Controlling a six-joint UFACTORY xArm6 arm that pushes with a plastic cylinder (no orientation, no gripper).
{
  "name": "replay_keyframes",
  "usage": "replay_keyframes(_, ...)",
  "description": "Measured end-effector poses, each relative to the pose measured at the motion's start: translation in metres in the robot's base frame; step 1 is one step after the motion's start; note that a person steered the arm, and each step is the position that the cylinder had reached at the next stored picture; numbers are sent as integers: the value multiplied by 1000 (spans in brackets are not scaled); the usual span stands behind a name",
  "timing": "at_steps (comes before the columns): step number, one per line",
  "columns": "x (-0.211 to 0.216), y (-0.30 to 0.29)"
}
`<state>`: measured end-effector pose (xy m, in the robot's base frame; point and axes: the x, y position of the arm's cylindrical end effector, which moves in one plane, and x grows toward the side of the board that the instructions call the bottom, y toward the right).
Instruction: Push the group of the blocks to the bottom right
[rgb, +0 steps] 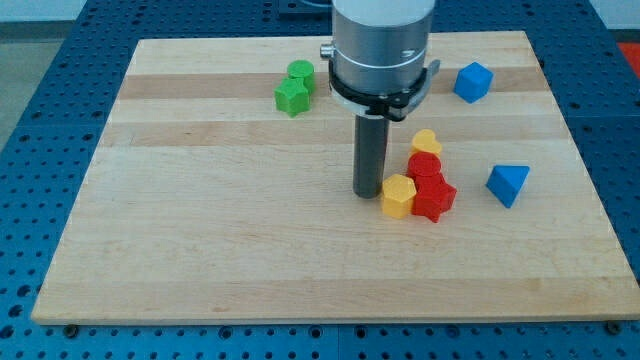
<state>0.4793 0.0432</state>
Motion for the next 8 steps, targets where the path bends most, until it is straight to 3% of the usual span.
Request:
replay_keyframes(3, -22, 11)
replay_keyframes(5, -109, 10)
replay_keyframes(6, -117, 61)
replay_keyframes(8, -68, 73)
